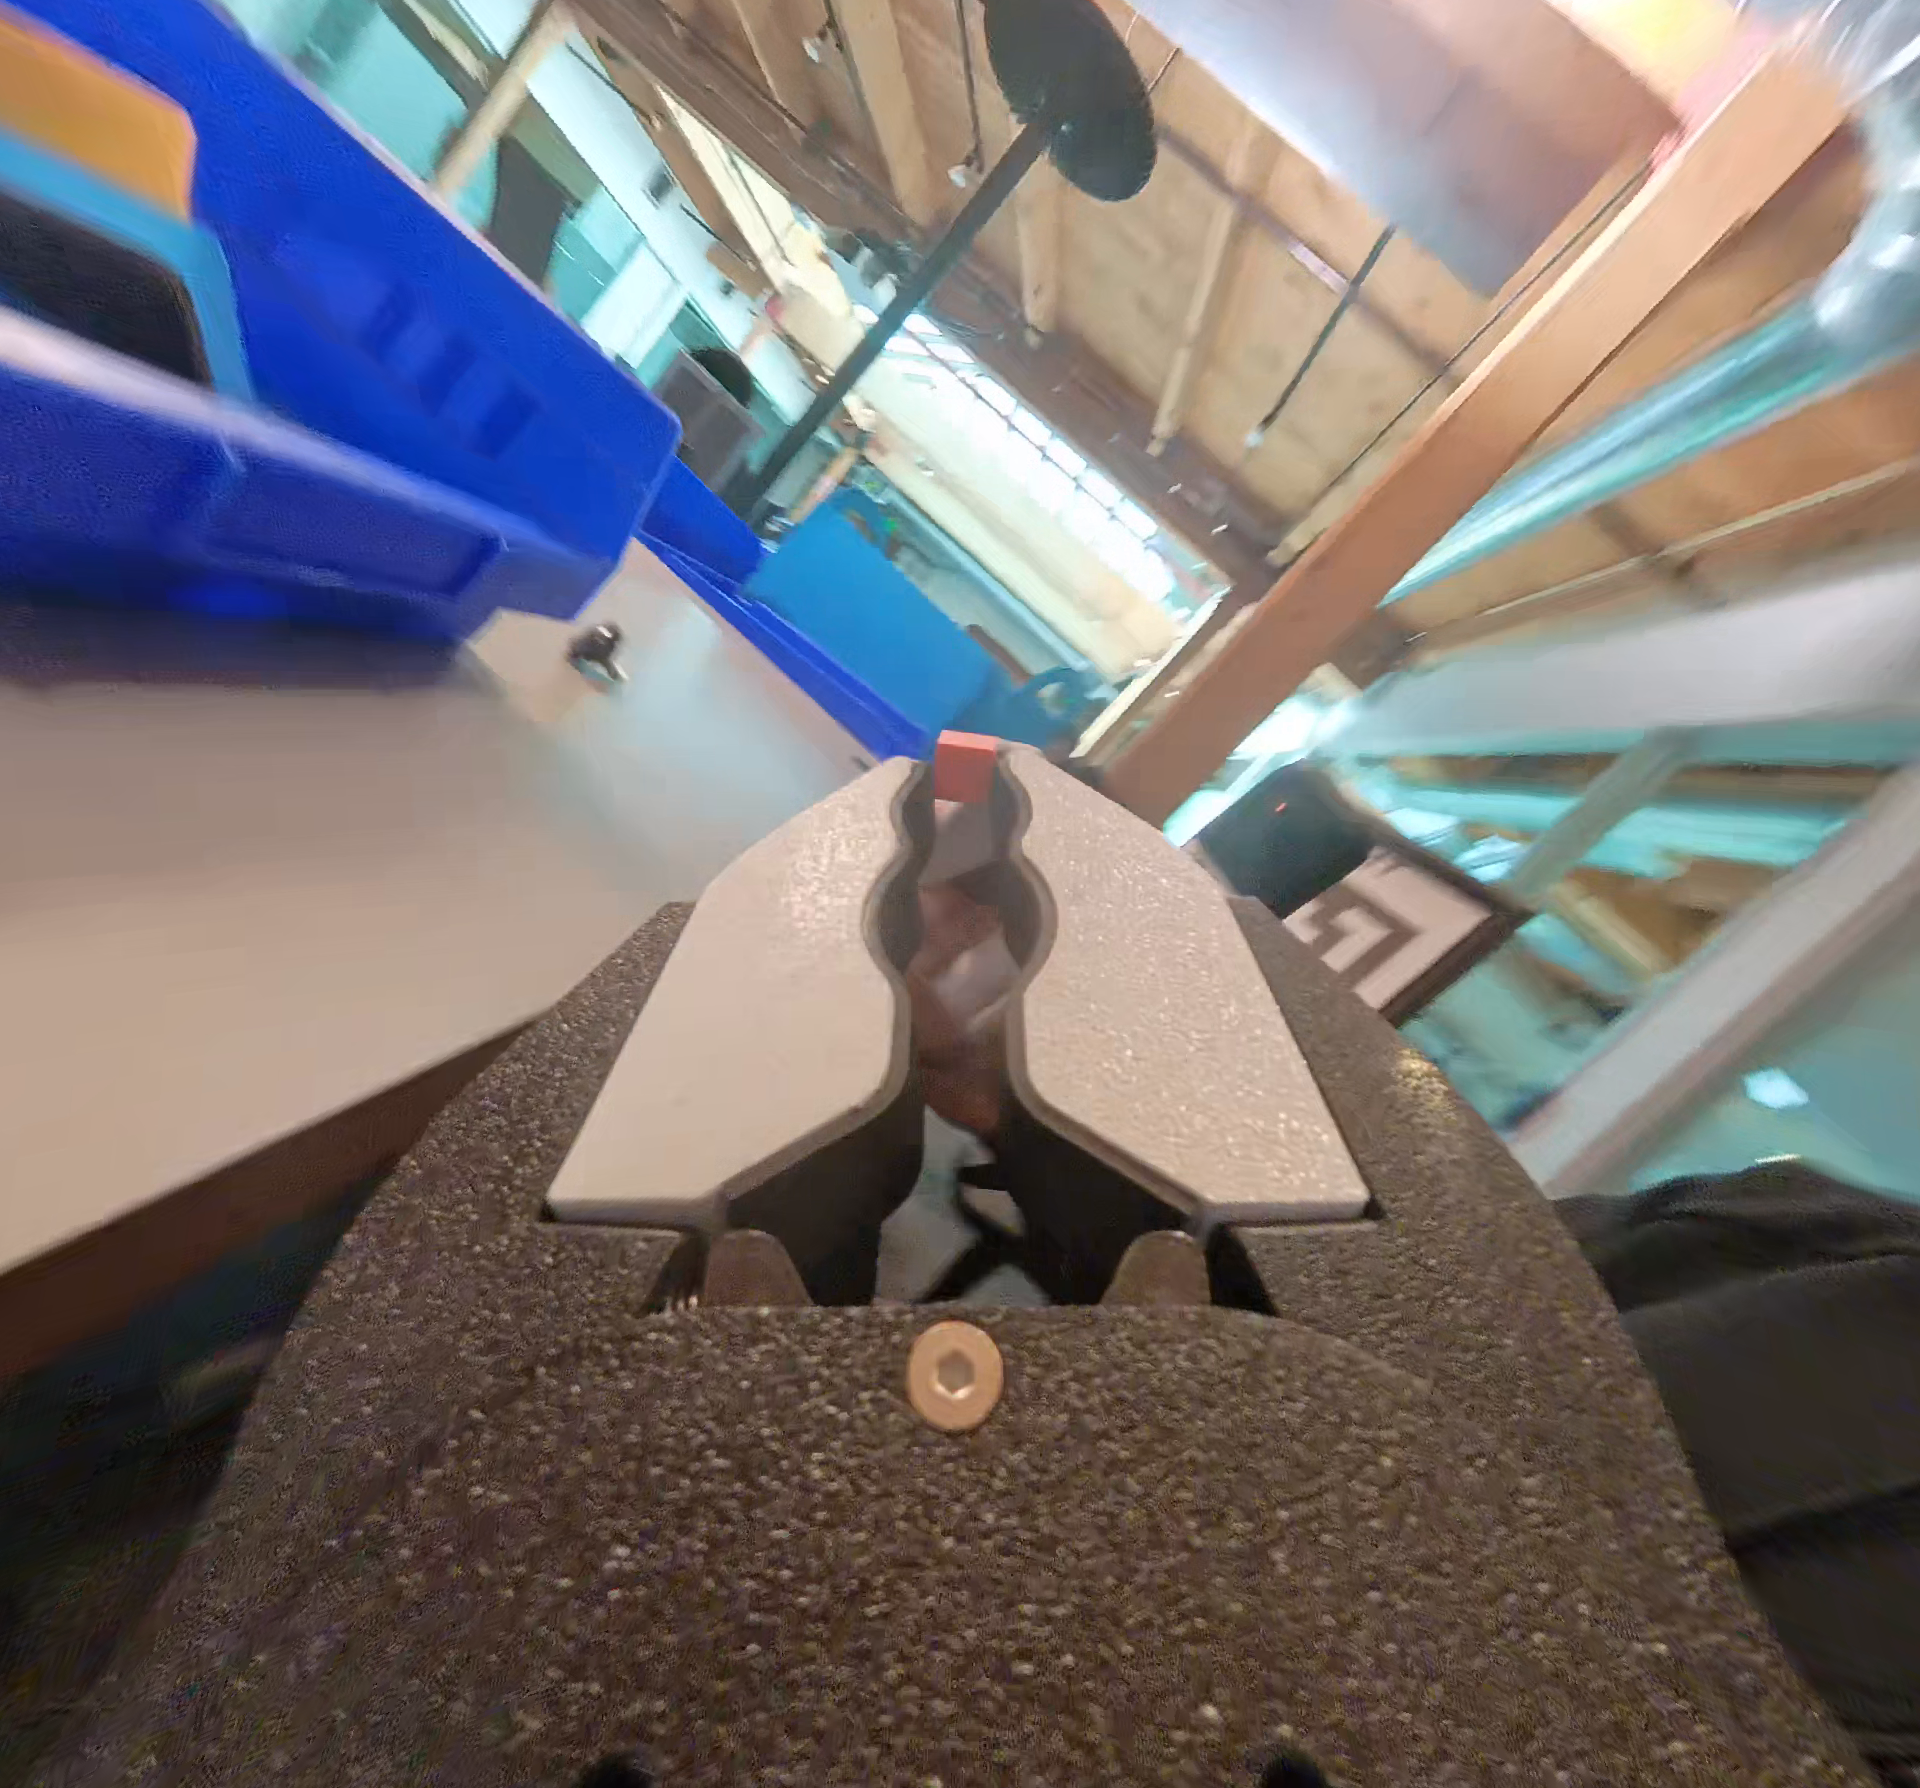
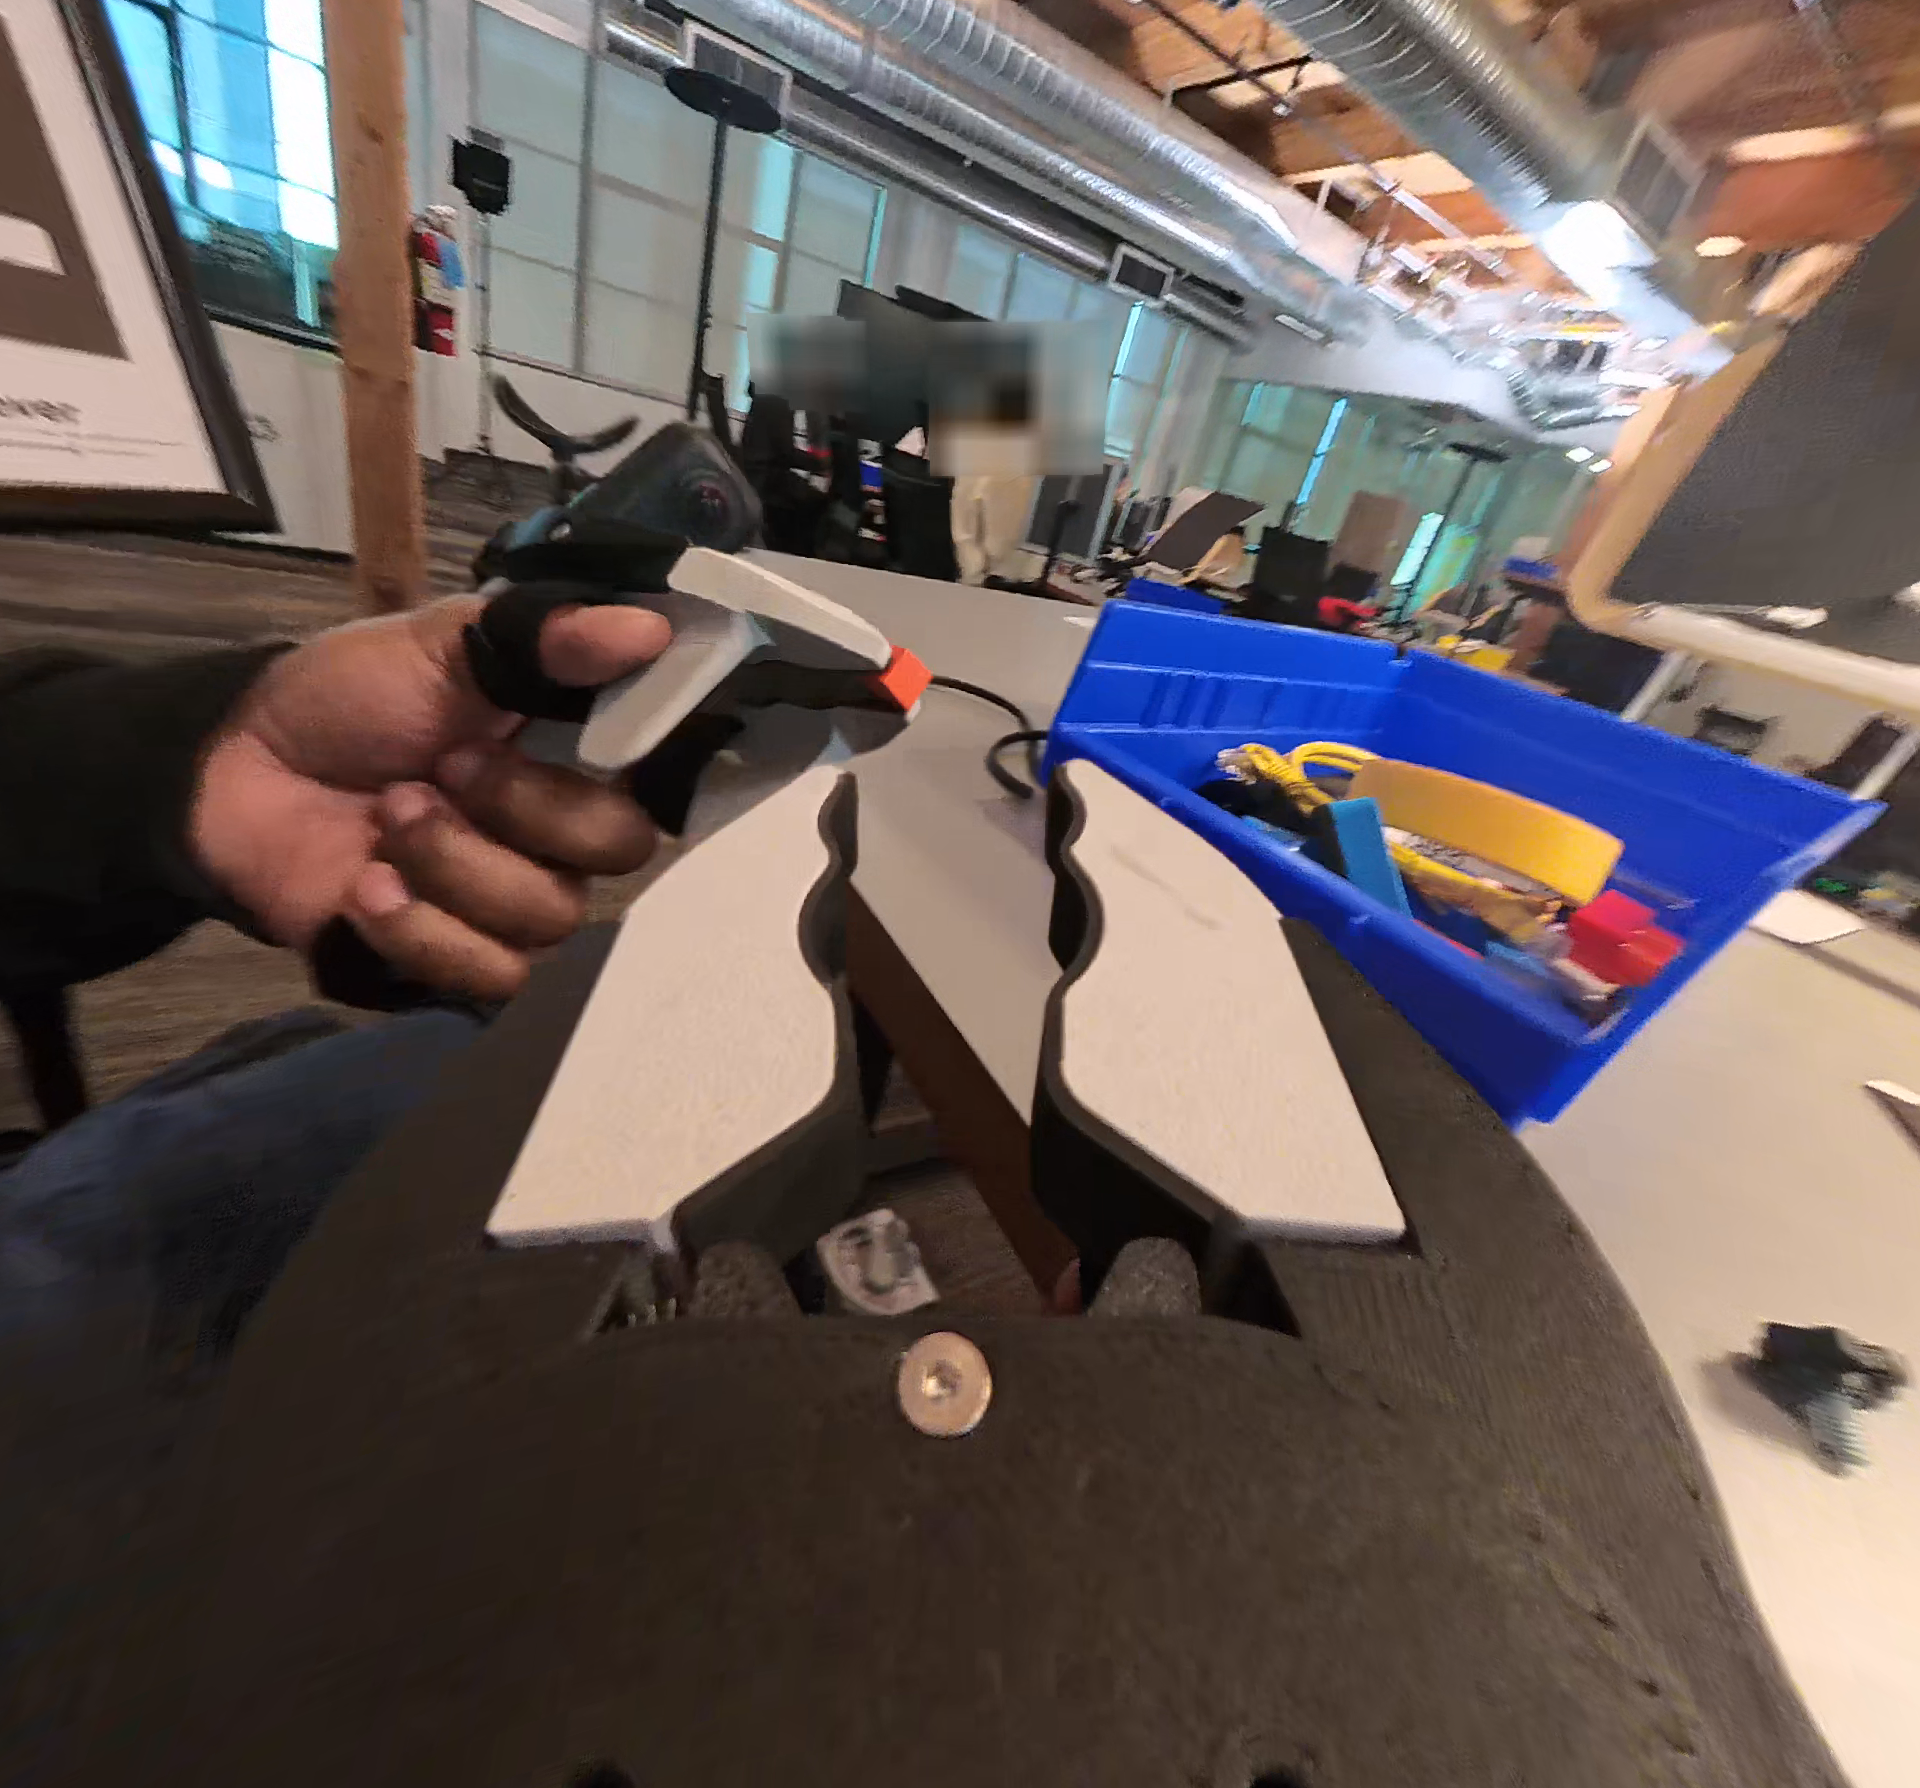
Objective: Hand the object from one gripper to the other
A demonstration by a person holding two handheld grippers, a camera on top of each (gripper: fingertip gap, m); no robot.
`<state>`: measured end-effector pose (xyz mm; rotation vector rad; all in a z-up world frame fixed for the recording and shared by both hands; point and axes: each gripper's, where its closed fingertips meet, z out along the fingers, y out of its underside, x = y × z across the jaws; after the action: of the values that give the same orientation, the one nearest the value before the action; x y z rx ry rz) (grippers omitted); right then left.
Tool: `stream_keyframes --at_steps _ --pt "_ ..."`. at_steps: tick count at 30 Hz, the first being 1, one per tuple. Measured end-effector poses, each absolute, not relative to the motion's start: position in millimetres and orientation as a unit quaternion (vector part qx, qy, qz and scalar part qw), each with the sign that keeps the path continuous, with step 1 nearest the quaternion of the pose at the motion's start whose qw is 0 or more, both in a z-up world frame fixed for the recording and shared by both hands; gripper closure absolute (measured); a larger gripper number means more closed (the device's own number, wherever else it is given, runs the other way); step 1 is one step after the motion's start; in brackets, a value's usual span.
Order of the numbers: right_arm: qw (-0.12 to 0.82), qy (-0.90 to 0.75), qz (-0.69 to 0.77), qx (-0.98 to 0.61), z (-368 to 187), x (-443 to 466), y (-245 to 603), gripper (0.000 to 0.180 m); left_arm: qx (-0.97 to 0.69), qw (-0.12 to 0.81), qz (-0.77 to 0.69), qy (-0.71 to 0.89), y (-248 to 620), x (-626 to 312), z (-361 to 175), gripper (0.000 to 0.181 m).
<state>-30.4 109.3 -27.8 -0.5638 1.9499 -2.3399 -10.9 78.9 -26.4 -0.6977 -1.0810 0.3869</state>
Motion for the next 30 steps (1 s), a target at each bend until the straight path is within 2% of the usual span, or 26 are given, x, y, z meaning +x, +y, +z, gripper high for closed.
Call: stream_keyframes --at_steps 4,7,23,26,30 --pt "-0.066 0.616 -0.757 -0.207 -28 -30 108 0.146 -0.3 0.803 0.082 -0.508 96 -18 -35 0.17" --pt "-0.097 0.612 -0.748 -0.237 -32 -25 108 0.149 -0.315 0.801 0.037 -0.508 112 -22 -39 0.17" --pt "-0.13 0.639 -0.676 -0.343 -63 -24 109 0.154 -0.396 0.746 -0.01 -0.536 123 -24 -64 0.17" --pt "-0.124 0.641 -0.669 -0.354 -69 -21 108 0.167 -0.402 0.741 -0.016 -0.539 127 -25 -69 0.17" --pt "-0.078 0.644 -0.688 -0.325 -64 -17 104 0.17 -0.412 0.748 0.009 -0.52 123 -19 -64 0.17"
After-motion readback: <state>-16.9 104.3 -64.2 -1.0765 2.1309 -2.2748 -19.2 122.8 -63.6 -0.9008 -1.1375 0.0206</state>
